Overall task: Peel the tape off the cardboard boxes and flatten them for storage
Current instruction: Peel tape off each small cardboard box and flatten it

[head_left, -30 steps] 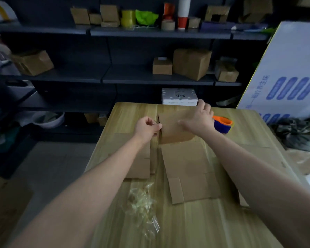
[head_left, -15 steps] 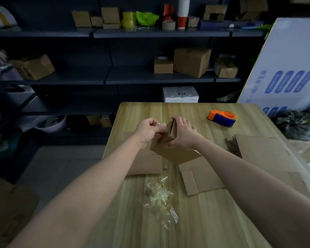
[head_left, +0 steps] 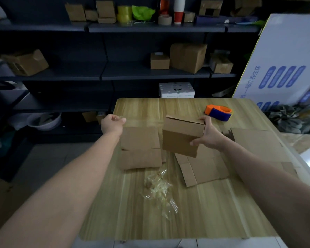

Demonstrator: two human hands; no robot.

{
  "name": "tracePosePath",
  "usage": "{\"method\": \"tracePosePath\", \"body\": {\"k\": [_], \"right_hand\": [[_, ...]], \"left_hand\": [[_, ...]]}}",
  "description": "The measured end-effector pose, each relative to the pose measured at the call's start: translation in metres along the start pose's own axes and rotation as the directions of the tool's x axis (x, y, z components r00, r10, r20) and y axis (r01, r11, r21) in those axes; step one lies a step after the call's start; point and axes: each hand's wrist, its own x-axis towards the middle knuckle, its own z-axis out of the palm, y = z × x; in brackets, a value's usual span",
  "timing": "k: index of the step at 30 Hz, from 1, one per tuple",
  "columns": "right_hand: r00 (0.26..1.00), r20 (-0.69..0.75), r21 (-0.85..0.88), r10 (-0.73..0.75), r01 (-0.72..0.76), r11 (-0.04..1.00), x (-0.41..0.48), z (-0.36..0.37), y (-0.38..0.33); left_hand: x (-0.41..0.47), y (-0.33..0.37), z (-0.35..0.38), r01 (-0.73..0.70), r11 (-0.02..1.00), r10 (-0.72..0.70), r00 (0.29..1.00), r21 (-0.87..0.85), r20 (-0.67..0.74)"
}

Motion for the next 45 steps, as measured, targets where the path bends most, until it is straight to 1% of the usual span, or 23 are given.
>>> {"method": "tracePosePath", "body": {"k": [2, 5, 8, 12, 14, 15, 16, 17, 19, 21, 22, 24, 25, 27, 28, 29, 31, 33, 38, 40, 41, 43, 45], "right_hand": [[1.0, 0.016, 0.0, 0.015, -0.015, 1.0, -0.003, -0.003, -0.003], [0.998, 0.008, 0.038, 0.06, -0.06, 0.997, -0.005, -0.012, -0.005], [0.994, 0.004, 0.107, 0.111, -0.111, 0.988, -0.007, -0.016, -0.004], [0.975, -0.048, 0.302, 0.217, -0.193, 0.934, -0.016, -0.036, 0.019], [0.959, -0.097, 0.288, 0.268, -0.23, 0.929, -0.02, -0.054, 0.032], [0.954, -0.106, 0.249, 0.279, -0.246, 0.937, -0.022, -0.058, 0.035], [0.954, -0.113, 0.207, 0.279, -0.252, 0.945, -0.022, -0.057, 0.033], [0.958, -0.119, 0.167, 0.261, -0.24, 0.956, -0.021, -0.052, 0.029], [0.974, -0.113, 0.078, 0.195, -0.187, 0.979, -0.019, -0.038, 0.014], [0.987, -0.094, 0.041, 0.129, -0.126, 0.991, -0.016, -0.026, 0.001], [0.99, -0.085, 0.034, 0.109, -0.106, 0.994, -0.014, -0.022, -0.002], [0.994, -0.076, 0.004, 0.077, -0.077, 0.997, -0.013, -0.02, -0.004], [0.995, -0.075, -0.007, 0.064, -0.065, 0.998, -0.013, -0.019, -0.004], [0.996, -0.062, -0.003, 0.062, -0.062, 0.998, -0.013, -0.02, -0.001], [0.997, -0.057, -0.007, 0.059, -0.06, 0.998, -0.013, -0.021, 0.0], [0.997, -0.054, -0.015, 0.054, -0.055, 0.998, -0.014, -0.021, 0.002], [0.998, -0.043, -0.021, 0.051, -0.052, 0.998, -0.015, -0.022, 0.004], [0.998, -0.03, -0.026, 0.056, -0.057, 0.998, -0.013, -0.021, 0.006], [0.999, 0.031, -0.071, 0.029, -0.027, 0.997, -0.008, -0.013, 0.004], [0.998, 0.065, -0.06, 0.015, -0.011, 0.998, -0.006, -0.01, 0.001], [0.997, 0.078, -0.054, 0.007, -0.003, 0.999, -0.006, -0.008, 0.0], [0.995, 0.105, -0.049, -0.004, 0.009, 0.999, -0.004, -0.002, -0.002], [0.99, 0.138, -0.051, -0.003, 0.01, 0.999, -0.003, 0.005, -0.006]], "left_hand": [[-0.001, 0.0, 0.002, 0.068, 0.994, -0.071, 0.997, -0.089, -0.035], [0.006, 0.001, -0.002, 0.212, 0.943, -0.24, 0.967, -0.255, -0.083], [0.003, 0.0, -0.001, 0.251, 0.911, -0.296, 0.951, -0.328, -0.092], [0.008, -0.009, -0.02, 0.229, 0.9, -0.286, 0.952, -0.371, -0.106], [0.017, -0.02, -0.035, 0.225, 0.905, -0.302, 0.937, -0.361, -0.173], [0.016, -0.026, -0.035, 0.188, 0.931, -0.258, 0.945, -0.312, -0.202], [0.008, -0.029, -0.029, 0.123, 0.97, -0.165, 0.967, -0.21, -0.192], [-0.003, -0.032, -0.018, 0.028, 0.995, -0.04, 0.991, -0.093, -0.129], [-0.029, -0.037, 0.005, -0.17, 0.982, 0.167, 0.985, 0.079, 0.046], [-0.05, -0.045, 0.026, -0.362, 0.906, 0.315, 0.922, 0.217, 0.225], [-0.059, -0.05, 0.033, -0.442, 0.85, 0.349, 0.88, 0.287, 0.321], [-0.073, -0.065, 0.047, -0.567, 0.723, 0.324, 0.783, 0.395, 0.531], [-0.08, -0.076, 0.052, -0.622, 0.665, 0.269, 0.716, 0.413, 0.644], [-0.097, -0.101, 0.054, -0.662, 0.631, 0.12, 0.599, 0.405, 0.791], [-0.104, -0.116, 0.054, -0.644, 0.64, 0.048, 0.579, 0.42, 0.814], [-0.109, -0.132, 0.055, -0.617, 0.655, 0.006, 0.582, 0.437, 0.813], [-0.115, -0.155, 0.058, -0.545, 0.694, -0.049, 0.617, 0.471, 0.786], [-0.114, -0.16, 0.061, -0.476, 0.724, -0.121, 0.625, 0.5, 0.771], [-0.116, -0.148, 0.062, -0.46, 0.655, -0.344, 0.525, 0.599, 0.779], [-0.121, -0.147, 0.06, -0.403, 0.695, -0.381, 0.496, 0.596, 0.78], [-0.121, -0.147, 0.059, -0.318, 0.762, -0.37, 0.501, 0.564, 0.782], [-0.118, -0.144, 0.055, -0.046, 0.916, -0.308, 0.553, 0.398, 0.774], [-0.112, -0.139, 0.053, 0.2, 0.96, -0.278, 0.621, 0.195, 0.733]]}}
